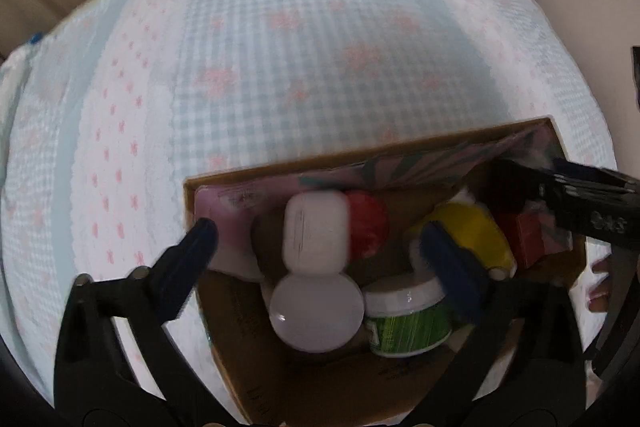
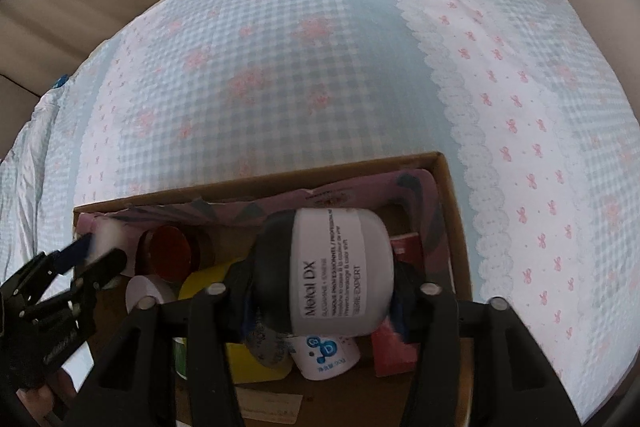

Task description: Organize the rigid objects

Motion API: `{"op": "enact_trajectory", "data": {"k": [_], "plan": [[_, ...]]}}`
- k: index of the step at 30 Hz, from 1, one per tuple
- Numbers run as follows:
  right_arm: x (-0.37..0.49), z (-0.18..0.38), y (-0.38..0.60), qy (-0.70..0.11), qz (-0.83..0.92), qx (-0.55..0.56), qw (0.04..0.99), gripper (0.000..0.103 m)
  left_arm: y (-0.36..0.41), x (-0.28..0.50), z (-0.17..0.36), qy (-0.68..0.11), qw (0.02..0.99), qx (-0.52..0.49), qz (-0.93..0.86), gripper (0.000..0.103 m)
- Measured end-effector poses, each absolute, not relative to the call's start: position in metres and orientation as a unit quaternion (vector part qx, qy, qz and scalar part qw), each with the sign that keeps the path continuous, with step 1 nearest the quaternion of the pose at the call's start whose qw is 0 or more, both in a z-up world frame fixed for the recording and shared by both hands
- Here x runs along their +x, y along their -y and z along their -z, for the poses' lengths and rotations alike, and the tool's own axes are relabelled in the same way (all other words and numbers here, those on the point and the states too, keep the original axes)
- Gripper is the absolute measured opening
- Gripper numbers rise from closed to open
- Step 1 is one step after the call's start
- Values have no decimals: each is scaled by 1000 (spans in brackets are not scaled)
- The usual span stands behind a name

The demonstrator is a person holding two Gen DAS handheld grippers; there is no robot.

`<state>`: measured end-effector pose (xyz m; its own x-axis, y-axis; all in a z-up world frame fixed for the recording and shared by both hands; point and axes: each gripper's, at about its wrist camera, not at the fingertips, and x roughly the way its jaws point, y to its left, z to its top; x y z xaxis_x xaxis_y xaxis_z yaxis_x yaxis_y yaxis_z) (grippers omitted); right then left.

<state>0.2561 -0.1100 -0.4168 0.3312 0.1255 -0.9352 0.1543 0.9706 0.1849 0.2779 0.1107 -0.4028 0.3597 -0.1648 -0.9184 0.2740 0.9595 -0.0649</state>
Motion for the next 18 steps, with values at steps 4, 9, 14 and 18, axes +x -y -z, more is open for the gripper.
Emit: {"op": "enact_trajectory", "data": {"k": [4, 9, 14, 18], "plan": [[250, 404, 111, -561, 26, 114, 820, 103, -115, 278, 406, -552, 822, 38, 136, 103], [245, 401, 116, -562, 26, 125, 818, 103, -115, 279, 412, -558, 819, 31, 129, 103], [240, 399, 121, -564, 18, 129, 815, 103, -111, 270, 399, -557, 821, 31, 119, 103], [235, 392, 125, -565, 6, 134, 814, 103, -109, 259, 382, -551, 827, 29, 102, 103]]}}
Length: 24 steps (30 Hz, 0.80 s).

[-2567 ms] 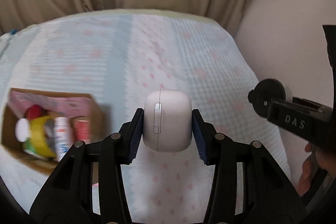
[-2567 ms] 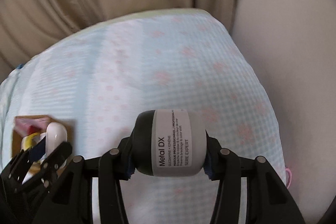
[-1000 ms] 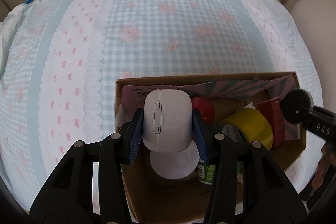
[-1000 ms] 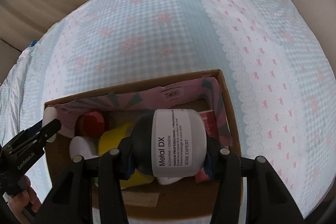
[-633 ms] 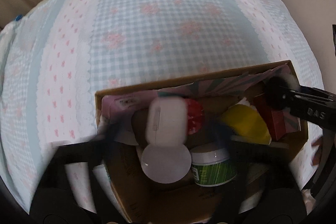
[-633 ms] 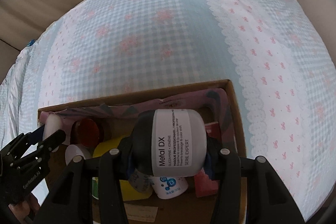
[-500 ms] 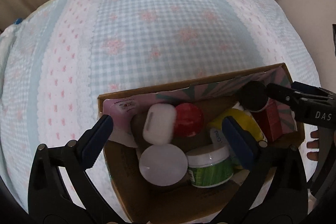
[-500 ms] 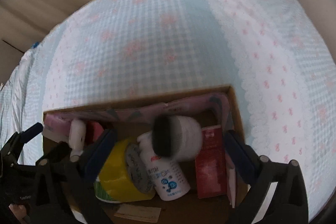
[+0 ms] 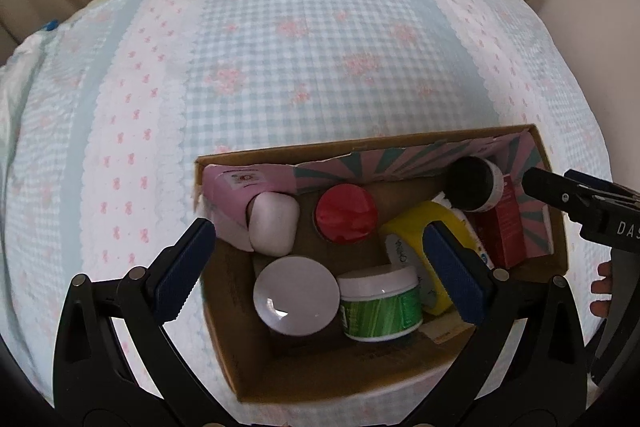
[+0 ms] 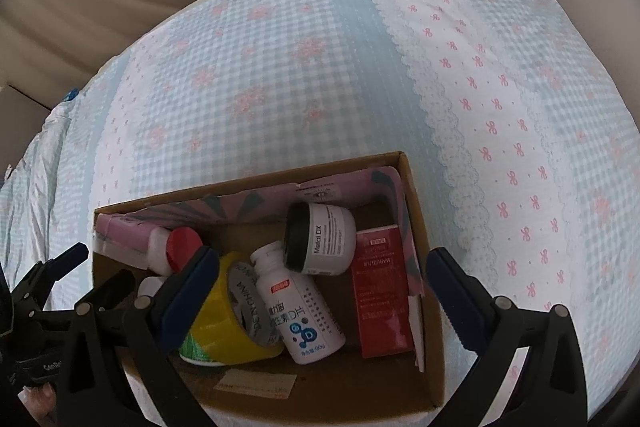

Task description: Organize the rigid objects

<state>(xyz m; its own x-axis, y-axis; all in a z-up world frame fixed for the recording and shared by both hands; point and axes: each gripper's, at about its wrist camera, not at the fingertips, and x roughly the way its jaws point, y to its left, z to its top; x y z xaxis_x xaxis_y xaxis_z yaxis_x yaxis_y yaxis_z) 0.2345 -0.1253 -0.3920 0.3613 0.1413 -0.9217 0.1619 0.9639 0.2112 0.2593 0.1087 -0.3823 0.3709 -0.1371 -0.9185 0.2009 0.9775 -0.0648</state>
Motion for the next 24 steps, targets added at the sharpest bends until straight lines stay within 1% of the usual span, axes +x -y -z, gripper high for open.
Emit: {"op": "enact_trajectory", "data": {"k": [6, 9, 13, 17, 21, 24], "plan": [[221, 352, 137, -554, -18, 127, 823, 103, -99, 237, 335, -536, 841, 12, 76, 103], [210, 318, 149, -546, -25, 128, 828, 103, -89, 220, 294, -520, 852, 7, 65, 103], [187, 258, 169, -532, -31, 122, 838, 103, -72, 192, 228, -499, 864, -13, 69, 103], [163, 198, 186, -507, -31, 107, 855, 103, -49, 155, 153, -457, 887, -6, 68, 103], [133, 139, 197, -470, -22, 70, 880, 103, -38, 124, 96, -406, 911, -14, 76, 103], [109, 102, 200, -436, -21, 46, 899, 103, -32, 104, 70, -376, 924, -5, 71, 103]]}}
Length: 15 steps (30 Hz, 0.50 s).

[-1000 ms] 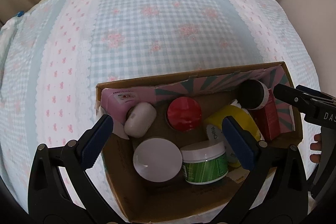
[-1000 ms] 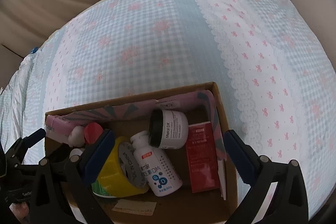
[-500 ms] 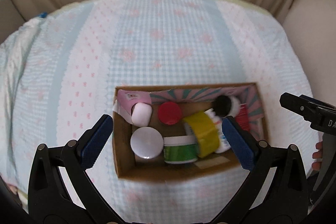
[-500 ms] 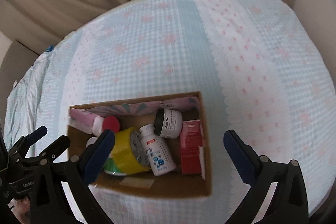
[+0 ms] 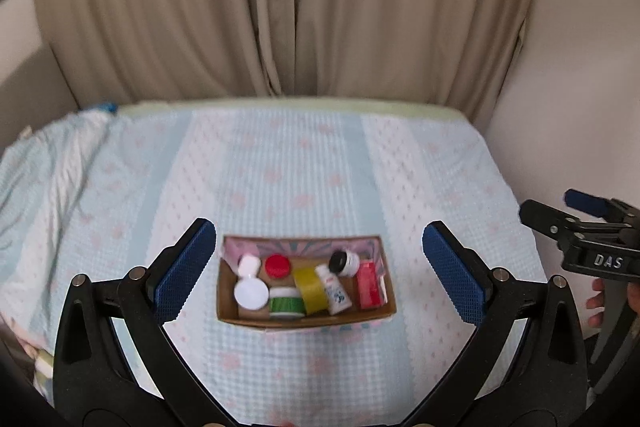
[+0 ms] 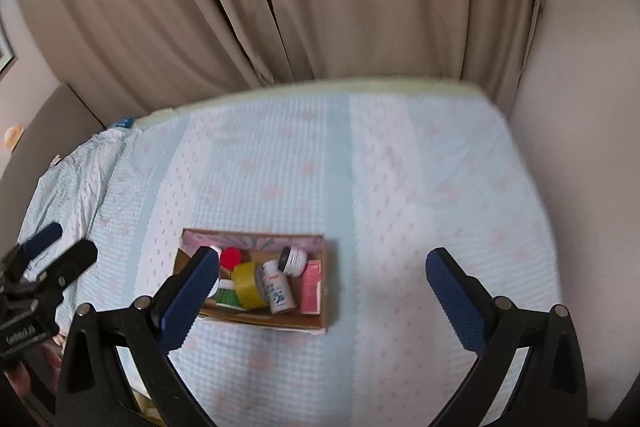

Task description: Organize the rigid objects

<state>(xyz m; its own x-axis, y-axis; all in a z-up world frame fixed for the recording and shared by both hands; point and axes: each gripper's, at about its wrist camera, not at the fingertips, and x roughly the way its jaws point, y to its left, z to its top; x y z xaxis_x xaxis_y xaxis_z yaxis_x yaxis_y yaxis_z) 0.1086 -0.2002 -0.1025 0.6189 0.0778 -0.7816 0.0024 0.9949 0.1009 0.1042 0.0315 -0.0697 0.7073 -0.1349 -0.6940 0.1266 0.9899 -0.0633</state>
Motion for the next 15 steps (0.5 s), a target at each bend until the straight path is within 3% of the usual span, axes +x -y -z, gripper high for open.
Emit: {"op": "enact_trajectory", "data": {"k": [15], "plan": [[49, 49, 205, -347, 0, 20, 938, 103, -27, 49, 31, -309, 949, -9, 55, 103]]}}
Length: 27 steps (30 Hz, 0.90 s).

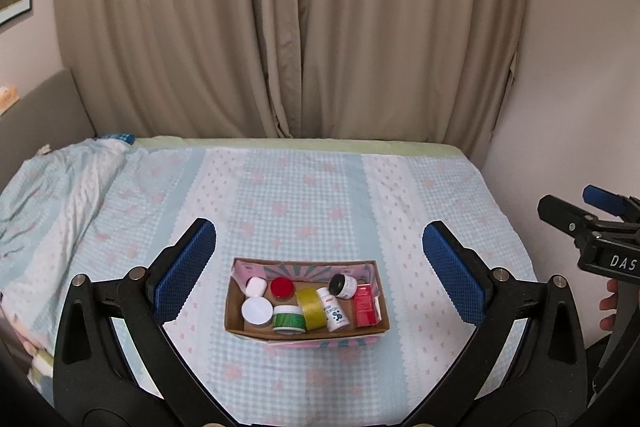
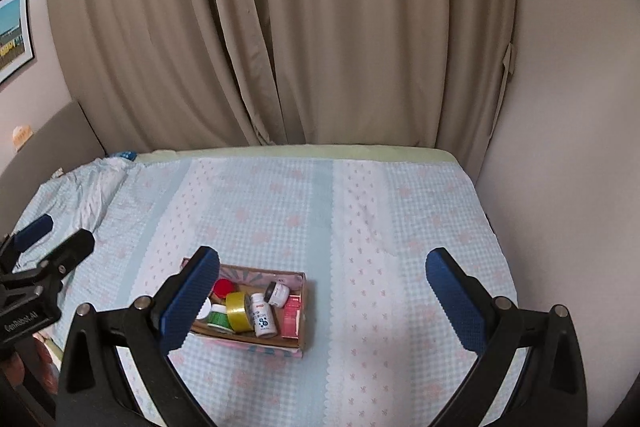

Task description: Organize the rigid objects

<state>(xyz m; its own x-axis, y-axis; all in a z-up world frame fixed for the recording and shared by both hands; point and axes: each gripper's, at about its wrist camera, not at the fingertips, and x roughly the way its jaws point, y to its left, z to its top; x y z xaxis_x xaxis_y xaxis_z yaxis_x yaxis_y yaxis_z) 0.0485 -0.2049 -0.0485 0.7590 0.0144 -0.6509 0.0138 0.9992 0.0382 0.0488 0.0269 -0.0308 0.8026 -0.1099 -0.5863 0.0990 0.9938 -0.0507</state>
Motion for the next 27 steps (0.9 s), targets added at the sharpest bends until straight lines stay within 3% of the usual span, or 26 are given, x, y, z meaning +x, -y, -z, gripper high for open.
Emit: {"op": "enact_trajectory", "data": {"k": [27], "plan": [[43, 40, 206, -335, 13, 15, 942, 103, -18, 51, 30, -302, 952, 14, 55, 103]]}}
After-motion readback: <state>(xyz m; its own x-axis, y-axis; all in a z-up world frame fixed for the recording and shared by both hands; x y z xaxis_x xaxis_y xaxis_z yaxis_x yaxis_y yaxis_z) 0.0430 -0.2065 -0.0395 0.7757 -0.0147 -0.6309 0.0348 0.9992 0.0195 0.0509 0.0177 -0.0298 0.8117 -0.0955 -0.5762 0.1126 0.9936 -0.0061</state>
